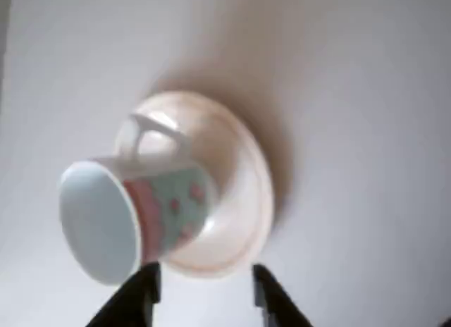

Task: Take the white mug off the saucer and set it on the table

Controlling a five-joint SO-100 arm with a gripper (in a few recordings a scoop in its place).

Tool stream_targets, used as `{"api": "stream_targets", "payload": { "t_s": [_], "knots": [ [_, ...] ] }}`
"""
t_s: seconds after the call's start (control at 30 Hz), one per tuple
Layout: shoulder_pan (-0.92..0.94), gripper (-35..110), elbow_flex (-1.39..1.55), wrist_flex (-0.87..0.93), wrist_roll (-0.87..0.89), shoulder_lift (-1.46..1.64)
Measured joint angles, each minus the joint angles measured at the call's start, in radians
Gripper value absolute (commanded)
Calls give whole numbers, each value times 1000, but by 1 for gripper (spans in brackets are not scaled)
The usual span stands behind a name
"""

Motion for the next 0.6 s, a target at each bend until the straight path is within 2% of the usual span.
{"api": "stream_targets", "payload": {
  "t_s": [0.1, 0.23, 0.6],
  "knots": [
    [-75, 16, -241, 109, 38, -213],
    [-106, 16, -503, 143, 75, -532],
    [-160, 16, -569, 66, 127, -882]
  ]
}}
